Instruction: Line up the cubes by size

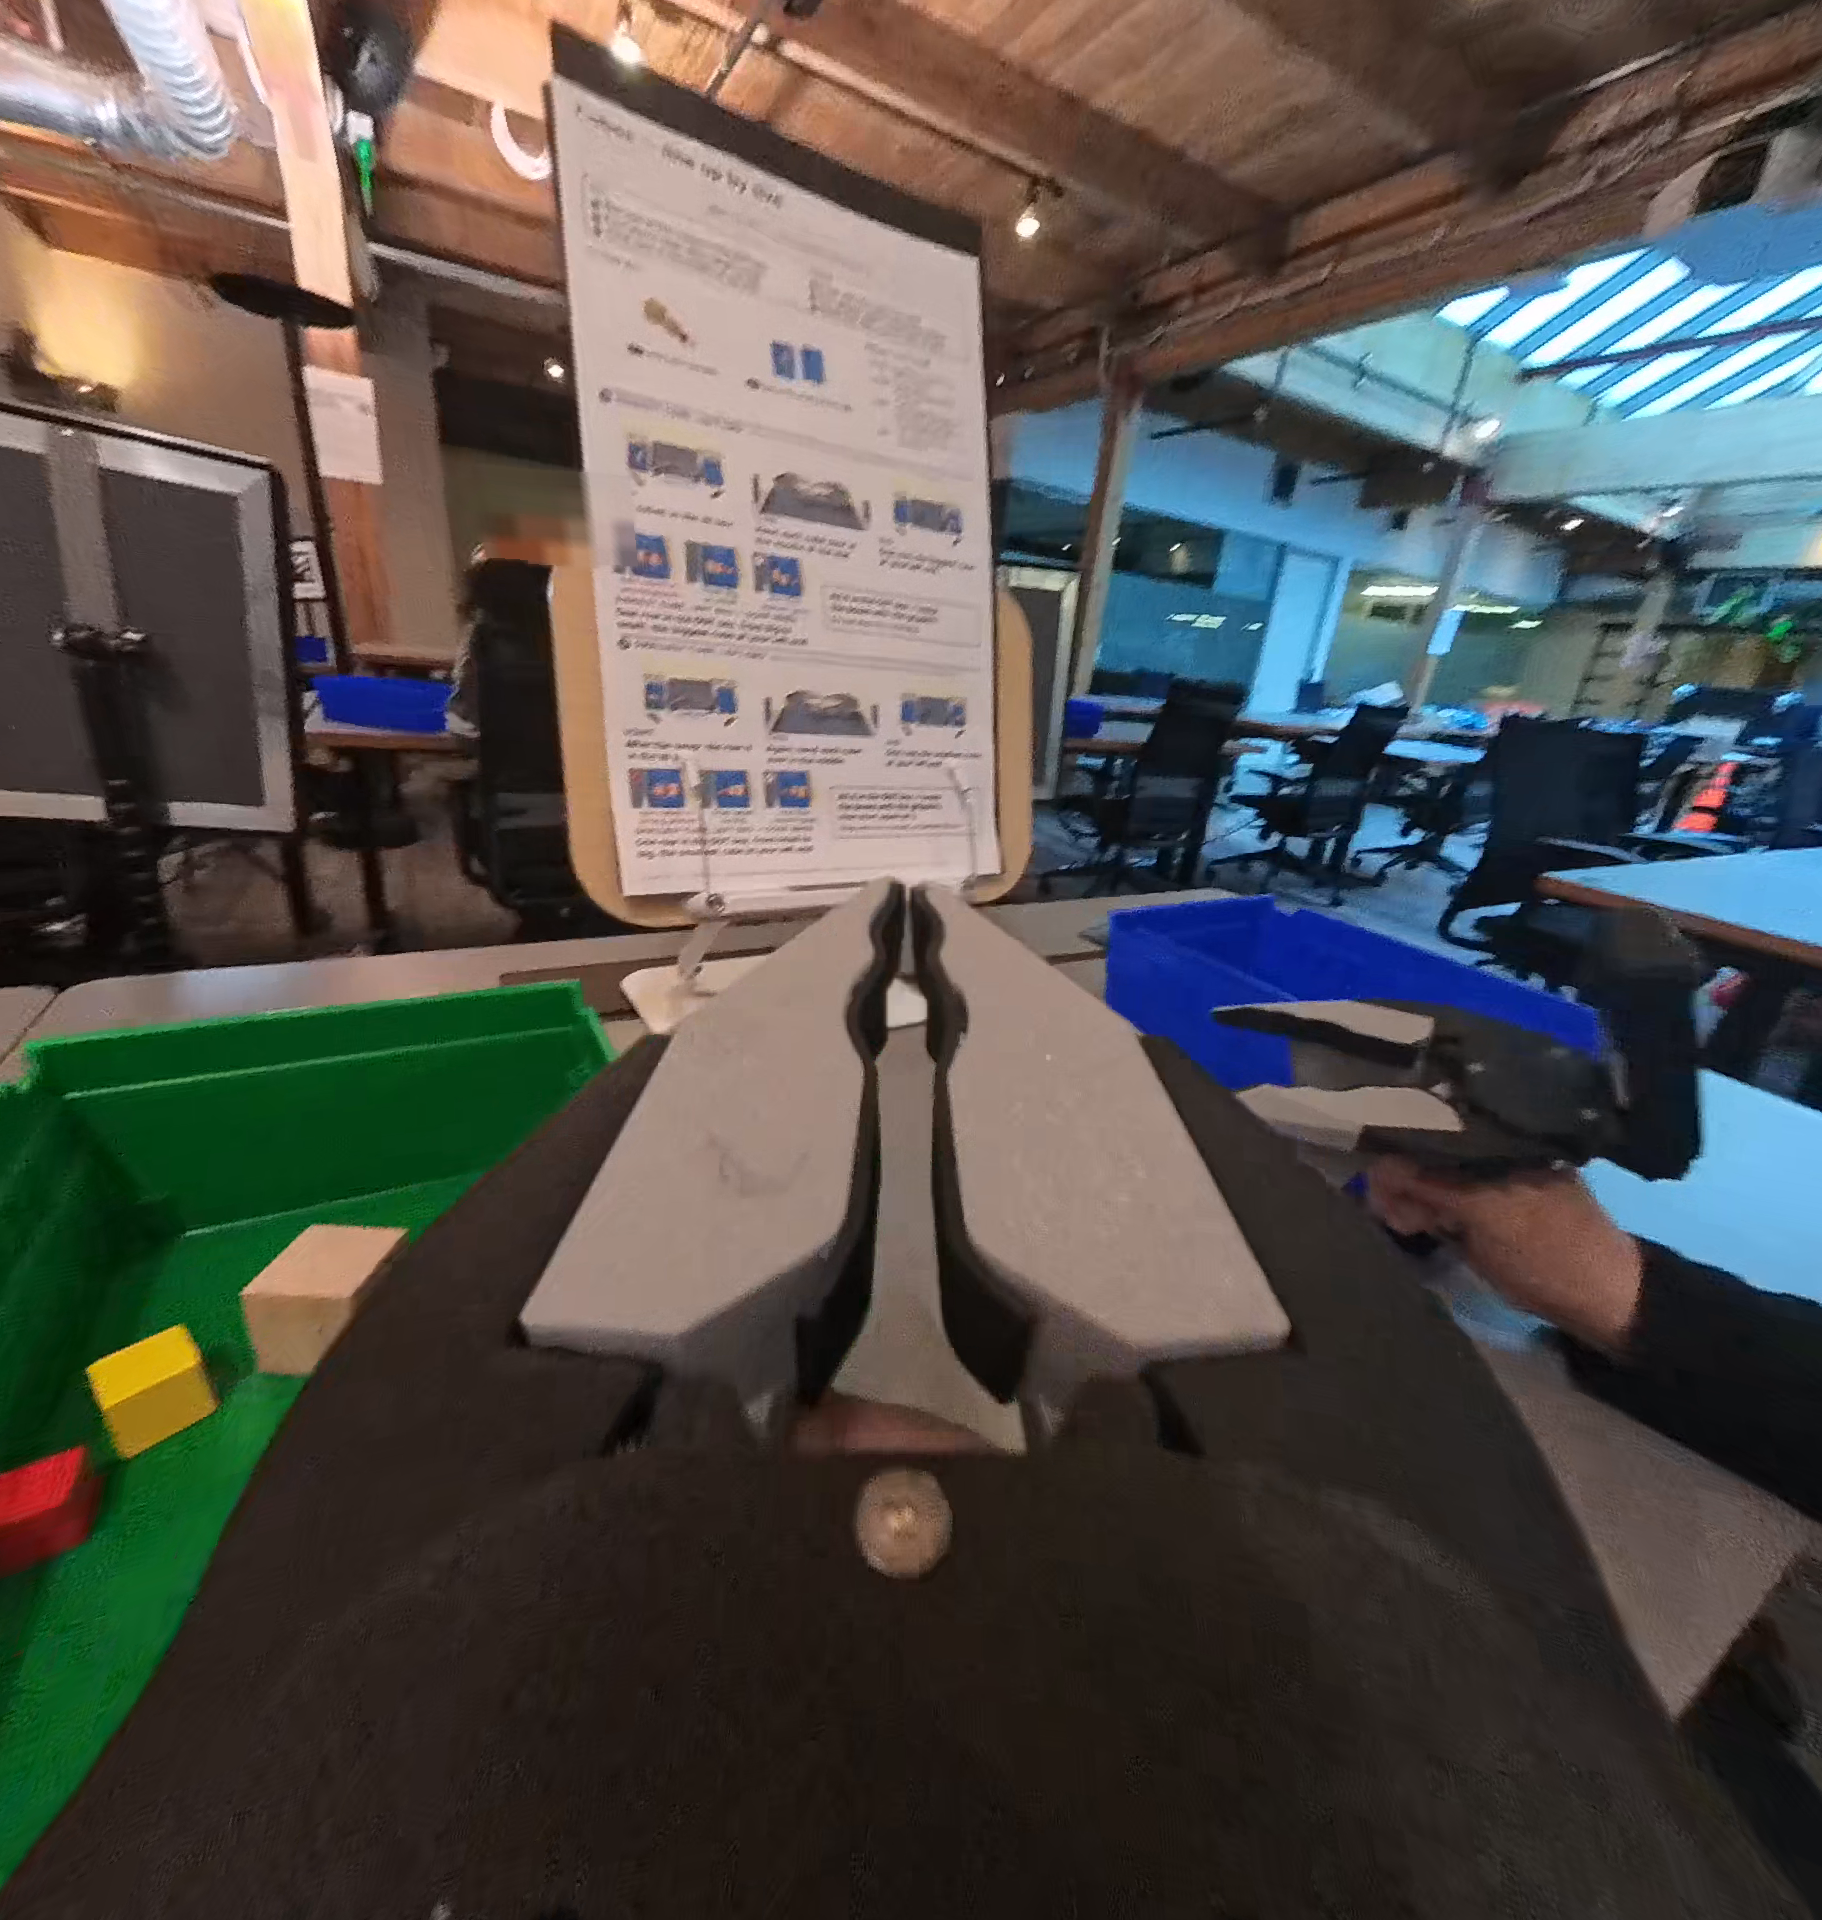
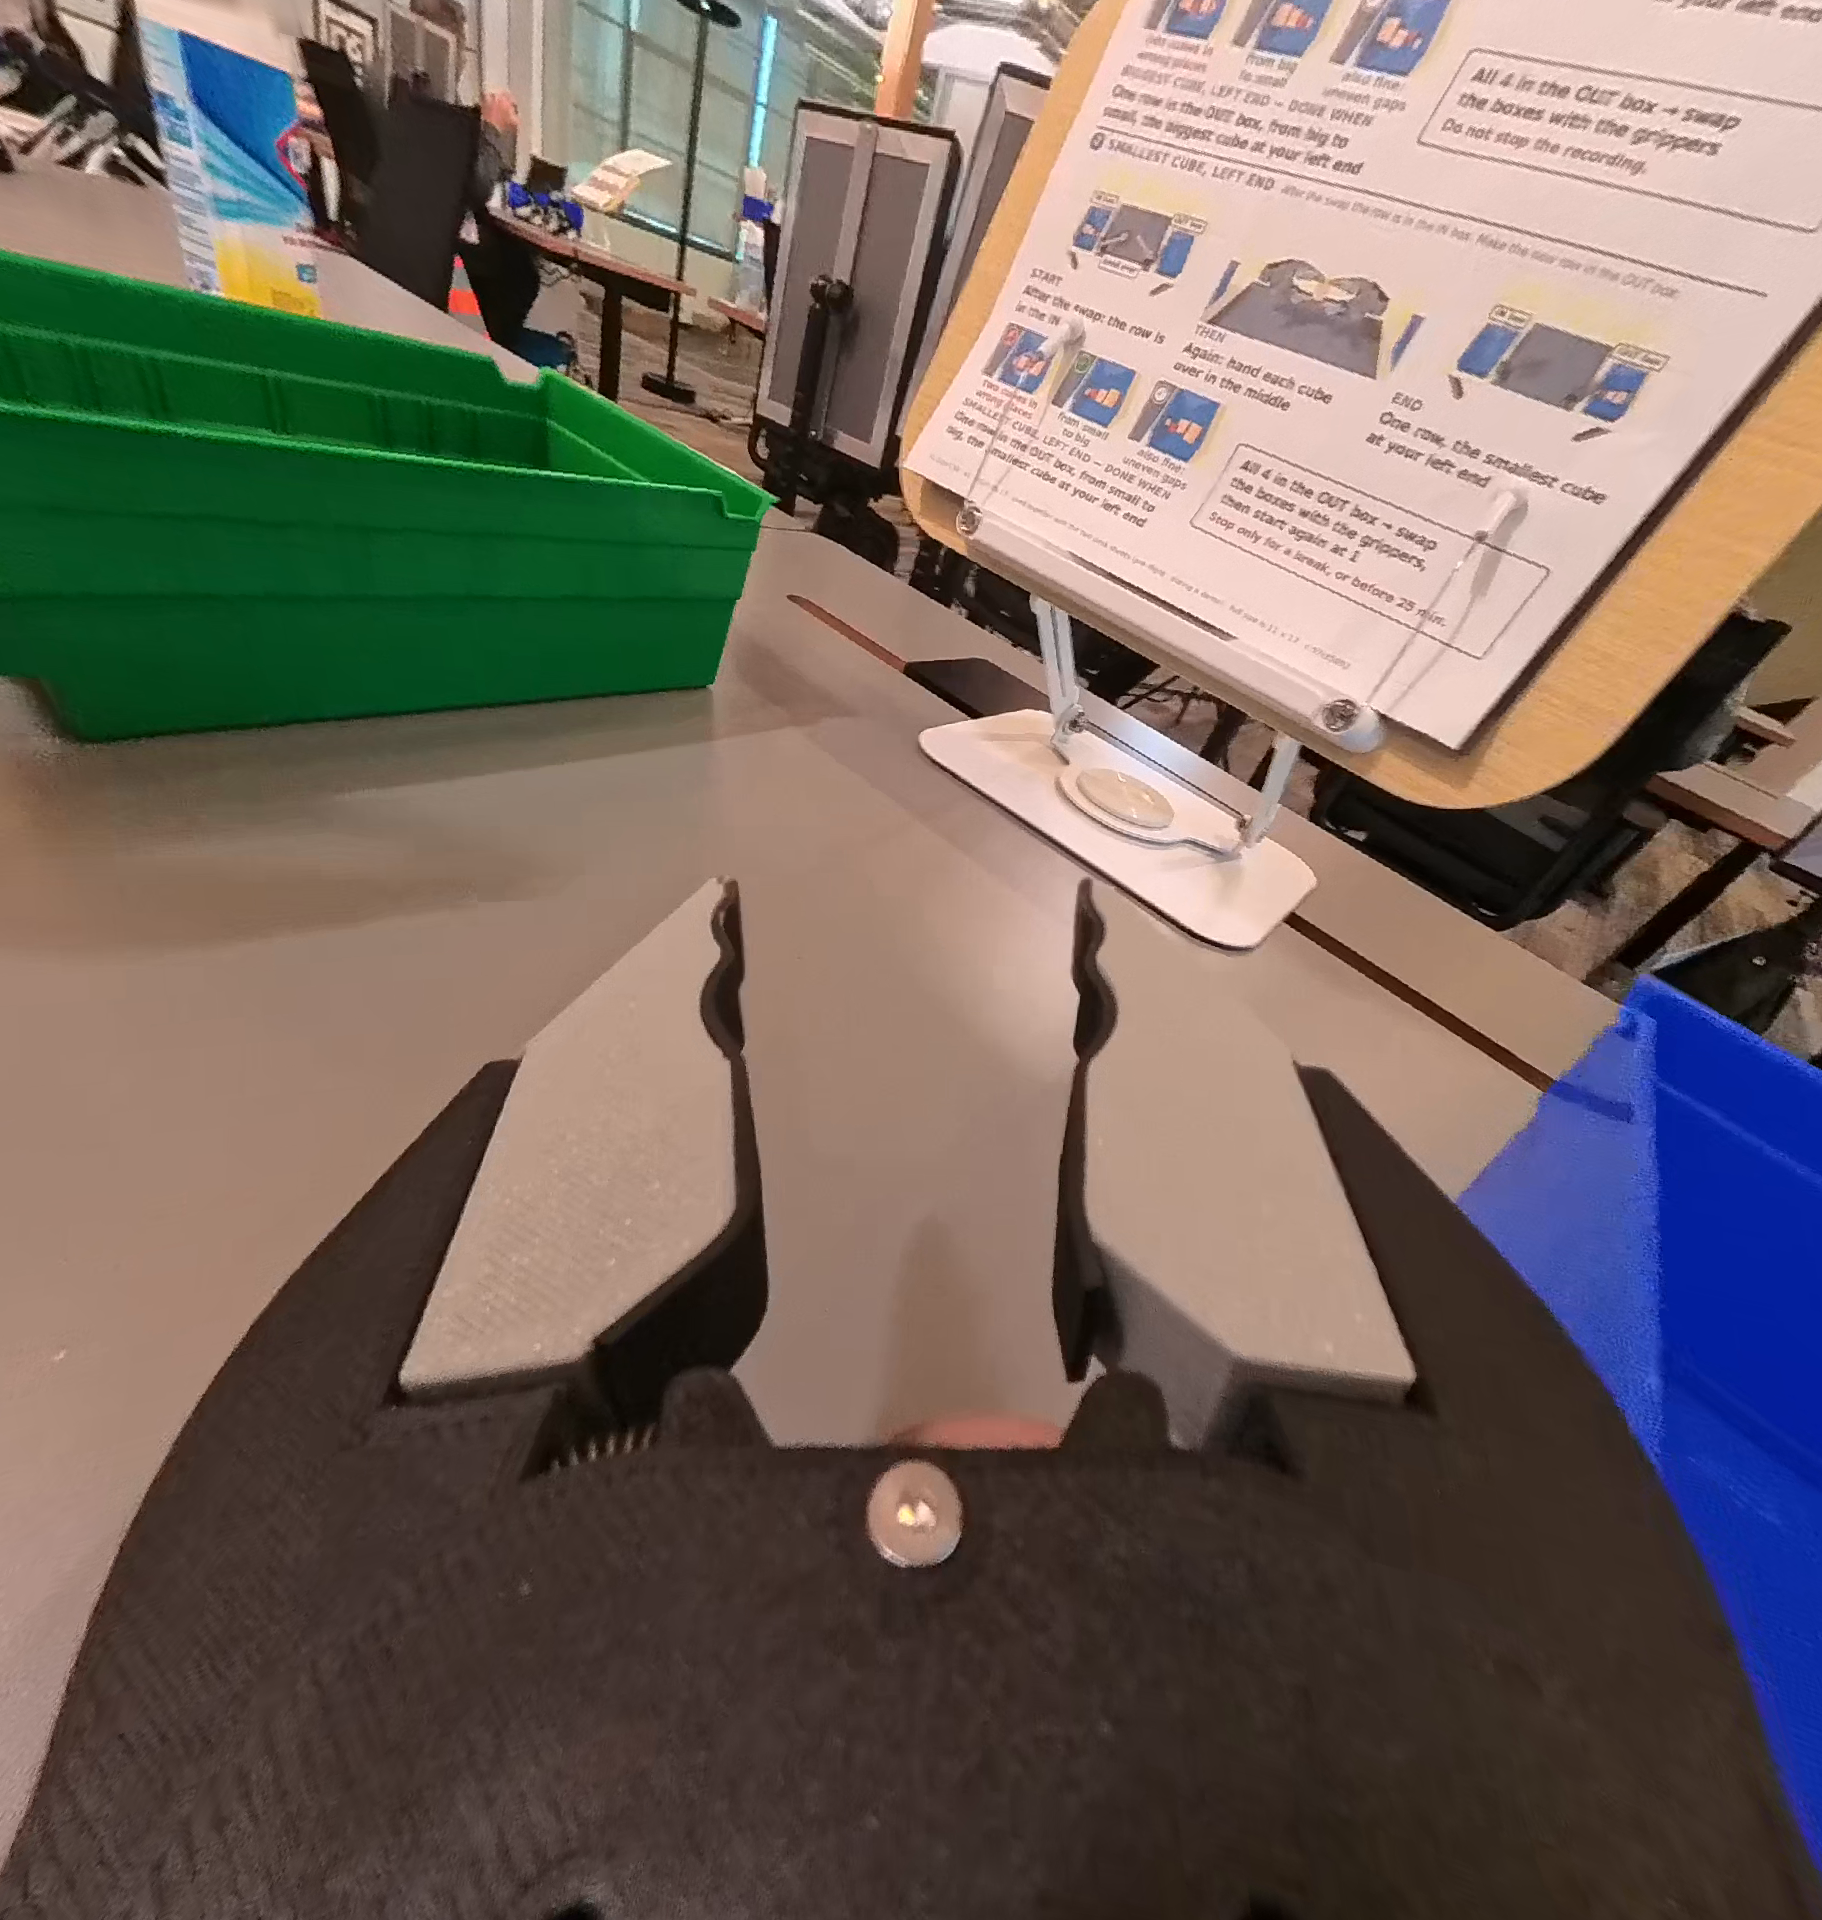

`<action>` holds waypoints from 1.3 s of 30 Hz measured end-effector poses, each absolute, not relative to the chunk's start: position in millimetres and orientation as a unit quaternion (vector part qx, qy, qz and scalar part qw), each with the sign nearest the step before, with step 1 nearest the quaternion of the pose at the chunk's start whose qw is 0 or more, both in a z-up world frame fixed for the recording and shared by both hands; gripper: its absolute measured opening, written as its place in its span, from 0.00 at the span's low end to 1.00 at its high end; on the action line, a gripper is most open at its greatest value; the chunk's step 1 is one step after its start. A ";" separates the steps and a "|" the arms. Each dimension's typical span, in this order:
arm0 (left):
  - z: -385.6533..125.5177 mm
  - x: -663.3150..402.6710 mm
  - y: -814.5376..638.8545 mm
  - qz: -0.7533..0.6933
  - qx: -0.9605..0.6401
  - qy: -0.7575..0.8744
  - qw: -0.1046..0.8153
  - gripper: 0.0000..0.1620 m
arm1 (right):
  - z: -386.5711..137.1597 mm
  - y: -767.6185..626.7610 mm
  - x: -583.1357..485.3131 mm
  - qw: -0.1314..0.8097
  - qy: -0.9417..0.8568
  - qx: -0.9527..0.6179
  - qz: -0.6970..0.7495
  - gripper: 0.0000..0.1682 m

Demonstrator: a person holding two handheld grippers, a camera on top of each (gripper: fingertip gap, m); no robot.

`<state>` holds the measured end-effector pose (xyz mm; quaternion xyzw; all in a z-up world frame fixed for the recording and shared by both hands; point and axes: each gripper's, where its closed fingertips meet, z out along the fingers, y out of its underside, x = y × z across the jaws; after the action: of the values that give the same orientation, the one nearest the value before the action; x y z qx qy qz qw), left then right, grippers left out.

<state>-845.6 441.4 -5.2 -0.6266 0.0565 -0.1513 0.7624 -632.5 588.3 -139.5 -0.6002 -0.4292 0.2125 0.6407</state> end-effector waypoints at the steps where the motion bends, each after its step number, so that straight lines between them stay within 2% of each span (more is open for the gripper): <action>1: -3.1 -841.6 439.3 -0.163 -0.619 0.063 0.766 0.01 | -139.9 585.5 -635.2 0.638 -0.434 -0.597 0.220 0.37; 5: -12.6 -840.0 444.3 -0.132 -0.638 0.079 0.754 0.04 | -139.9 579.4 -639.9 0.639 -0.449 -0.586 0.218 0.37; 17: -19.9 -831.7 446.3 -0.067 -0.656 0.102 0.744 0.04 | -129.2 576.5 -635.6 0.652 -0.440 -0.574 0.227 0.36; 39: -24.2 -833.0 446.8 -0.044 -0.659 0.107 0.743 0.04 | -128.7 573.8 -637.5 0.653 -0.446 -0.569 0.225 0.36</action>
<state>-833.0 446.8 -24.2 -0.6592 0.1068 -0.0435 0.7431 -637.5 573.8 -128.7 -0.5693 -0.4461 0.2251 0.6529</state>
